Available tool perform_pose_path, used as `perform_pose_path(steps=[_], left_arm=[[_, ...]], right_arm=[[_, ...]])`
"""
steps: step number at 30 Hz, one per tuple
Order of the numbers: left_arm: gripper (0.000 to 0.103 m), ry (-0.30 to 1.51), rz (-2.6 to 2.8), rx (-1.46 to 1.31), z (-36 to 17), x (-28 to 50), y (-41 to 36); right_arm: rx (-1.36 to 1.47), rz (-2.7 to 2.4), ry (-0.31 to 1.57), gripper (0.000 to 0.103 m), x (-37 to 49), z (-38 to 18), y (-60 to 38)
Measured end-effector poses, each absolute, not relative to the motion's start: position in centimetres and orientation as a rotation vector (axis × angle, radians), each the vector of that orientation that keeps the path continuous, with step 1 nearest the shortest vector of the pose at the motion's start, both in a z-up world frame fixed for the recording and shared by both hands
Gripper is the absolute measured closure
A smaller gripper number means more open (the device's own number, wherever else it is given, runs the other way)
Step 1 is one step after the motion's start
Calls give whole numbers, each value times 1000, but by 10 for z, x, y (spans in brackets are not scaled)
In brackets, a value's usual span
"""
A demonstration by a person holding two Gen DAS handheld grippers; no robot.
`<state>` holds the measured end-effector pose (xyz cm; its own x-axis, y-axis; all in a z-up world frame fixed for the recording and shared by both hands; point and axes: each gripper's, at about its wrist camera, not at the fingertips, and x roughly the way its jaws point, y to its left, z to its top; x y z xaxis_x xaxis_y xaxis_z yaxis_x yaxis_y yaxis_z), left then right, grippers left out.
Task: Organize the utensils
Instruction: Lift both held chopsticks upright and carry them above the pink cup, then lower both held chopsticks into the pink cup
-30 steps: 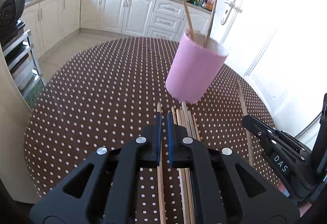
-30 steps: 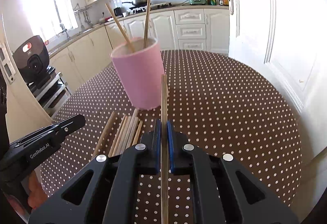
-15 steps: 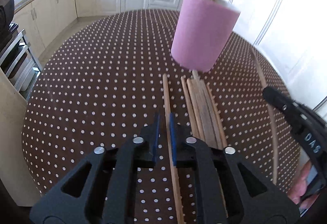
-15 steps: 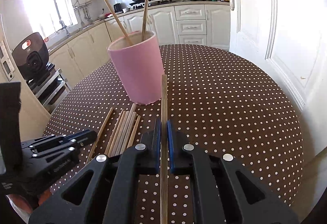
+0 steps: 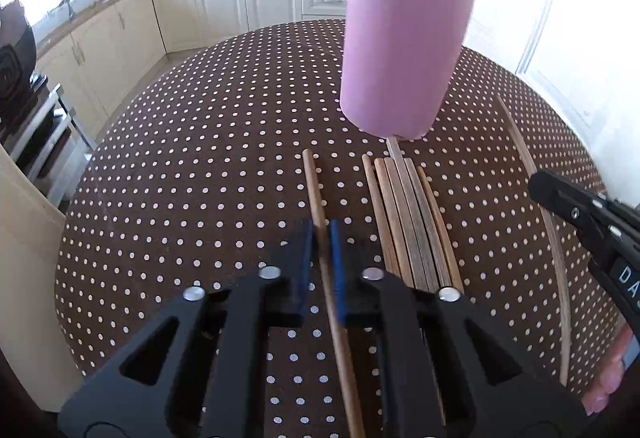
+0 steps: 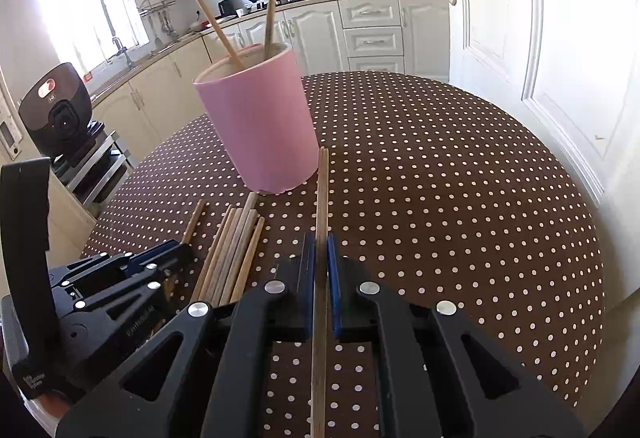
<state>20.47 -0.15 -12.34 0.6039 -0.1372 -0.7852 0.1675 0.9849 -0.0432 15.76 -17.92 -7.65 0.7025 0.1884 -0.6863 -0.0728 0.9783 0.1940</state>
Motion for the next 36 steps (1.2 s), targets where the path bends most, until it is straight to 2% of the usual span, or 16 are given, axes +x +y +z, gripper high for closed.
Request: perform_pose_path(steps=[11,22,36], left_arm=[[97,845,-176,-26,-107,193,16],[97,674,-197,-47,-56,179,7],[97,560,-205,-67,-16,186,-1]], right_arm=[[184,157,723,98,156,-62,-184],[203,163,595,98,153,-28,-192],[178,168,437,98,151,20,-191]])
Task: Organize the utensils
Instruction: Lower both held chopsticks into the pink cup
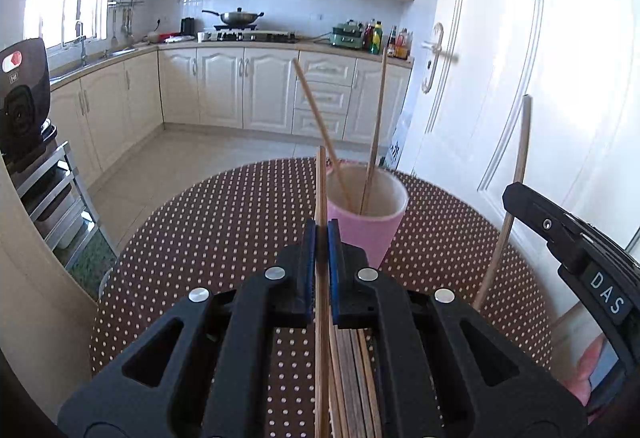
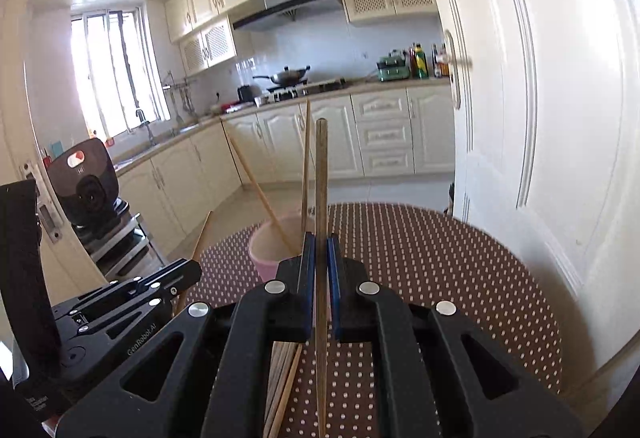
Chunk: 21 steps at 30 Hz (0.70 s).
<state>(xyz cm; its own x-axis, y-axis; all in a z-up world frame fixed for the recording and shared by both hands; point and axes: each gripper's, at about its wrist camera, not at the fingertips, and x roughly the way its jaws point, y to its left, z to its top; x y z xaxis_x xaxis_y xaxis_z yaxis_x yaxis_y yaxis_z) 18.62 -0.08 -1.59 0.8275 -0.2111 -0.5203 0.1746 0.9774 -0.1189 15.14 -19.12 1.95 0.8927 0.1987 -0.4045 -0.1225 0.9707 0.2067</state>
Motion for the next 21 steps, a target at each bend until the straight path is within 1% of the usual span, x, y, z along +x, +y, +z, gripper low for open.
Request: perform_pose_path(steps=[21], left_arm=[[97,381,-216,-71,52,206,-17]], right_arm=[[188,205,220,98,169,77,-189]])
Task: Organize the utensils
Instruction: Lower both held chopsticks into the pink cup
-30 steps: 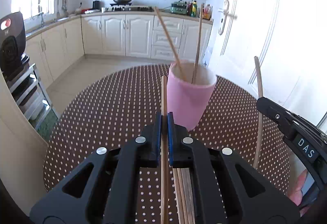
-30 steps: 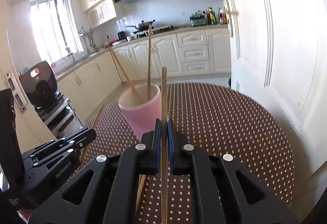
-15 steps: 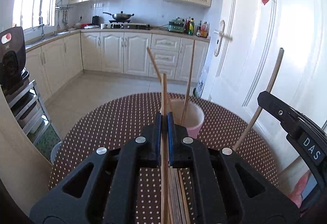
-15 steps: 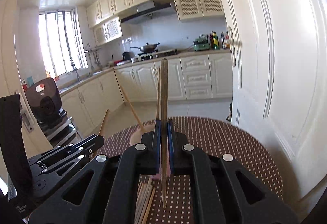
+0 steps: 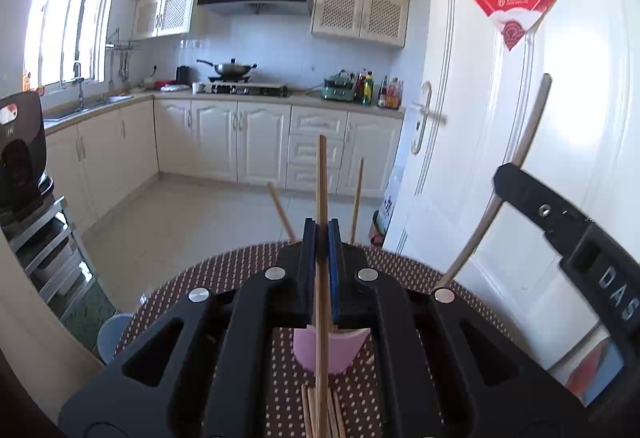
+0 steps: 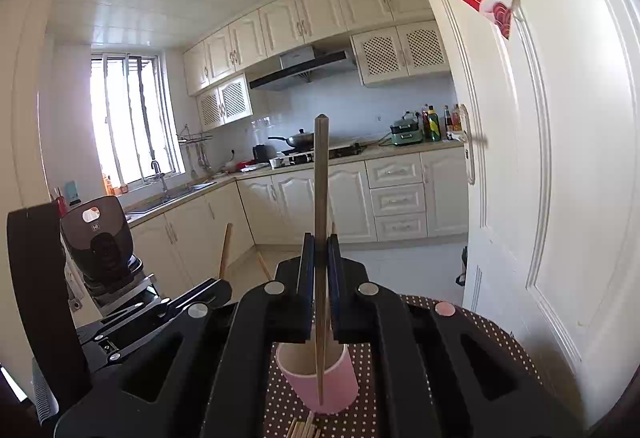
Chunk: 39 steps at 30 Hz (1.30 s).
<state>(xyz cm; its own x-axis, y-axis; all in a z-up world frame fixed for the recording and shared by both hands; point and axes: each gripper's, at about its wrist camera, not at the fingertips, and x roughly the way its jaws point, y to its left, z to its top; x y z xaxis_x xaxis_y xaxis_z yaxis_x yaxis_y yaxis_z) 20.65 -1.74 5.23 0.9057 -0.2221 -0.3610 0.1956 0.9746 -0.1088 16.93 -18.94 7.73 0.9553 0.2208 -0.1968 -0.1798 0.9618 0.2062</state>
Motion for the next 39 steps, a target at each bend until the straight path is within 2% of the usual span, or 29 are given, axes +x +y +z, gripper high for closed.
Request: perform_pose_path(steps=[17,30,39], left_arm=[[97,266,-209,-120,85,246,-18],[96,274,-154,-121,65,291,-29],[96,320,-135,-113,33,295,-28]], right_arm=[[169,221,158,98,203,100,-193],[166,234,233,98,237,75,-195],[176,236,313,98,246,55,-196]])
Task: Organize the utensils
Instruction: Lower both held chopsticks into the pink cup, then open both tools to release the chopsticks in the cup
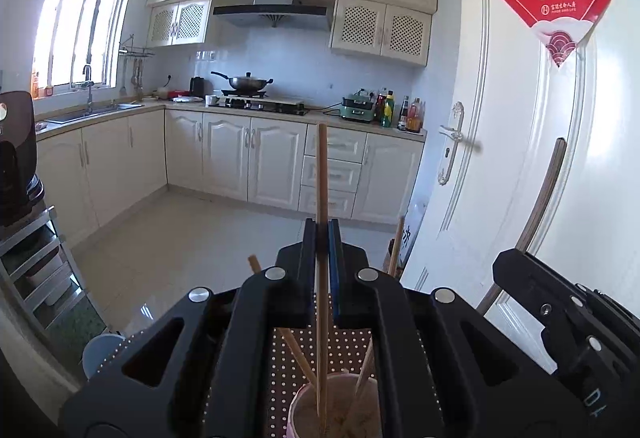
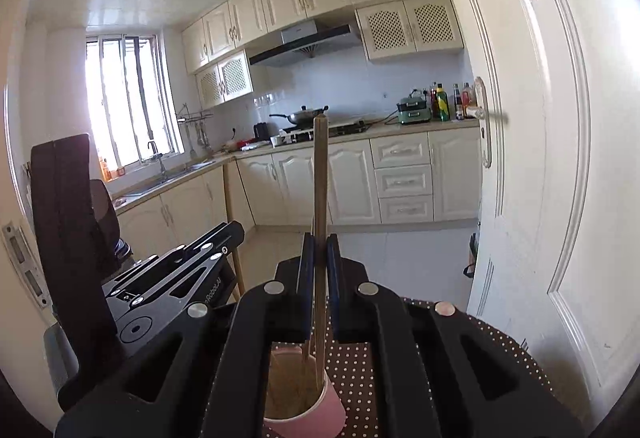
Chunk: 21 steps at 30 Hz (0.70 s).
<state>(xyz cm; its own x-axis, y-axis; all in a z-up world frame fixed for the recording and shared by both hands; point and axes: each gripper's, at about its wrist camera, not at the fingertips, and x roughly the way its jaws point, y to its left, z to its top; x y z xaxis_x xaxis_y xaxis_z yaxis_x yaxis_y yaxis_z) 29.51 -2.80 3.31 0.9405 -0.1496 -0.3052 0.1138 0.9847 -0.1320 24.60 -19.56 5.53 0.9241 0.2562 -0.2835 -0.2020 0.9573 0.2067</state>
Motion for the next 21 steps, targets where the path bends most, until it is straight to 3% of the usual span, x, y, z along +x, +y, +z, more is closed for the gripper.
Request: perform_pose_path(steps=[18,21], left_arm=[[95,367,-160,-96,3,278,-20],[93,384,-148,-66,3,274,-22]], right_arm=[[153,241,435,95,241,29,-180],[150,245,445,83,239,29,-181]])
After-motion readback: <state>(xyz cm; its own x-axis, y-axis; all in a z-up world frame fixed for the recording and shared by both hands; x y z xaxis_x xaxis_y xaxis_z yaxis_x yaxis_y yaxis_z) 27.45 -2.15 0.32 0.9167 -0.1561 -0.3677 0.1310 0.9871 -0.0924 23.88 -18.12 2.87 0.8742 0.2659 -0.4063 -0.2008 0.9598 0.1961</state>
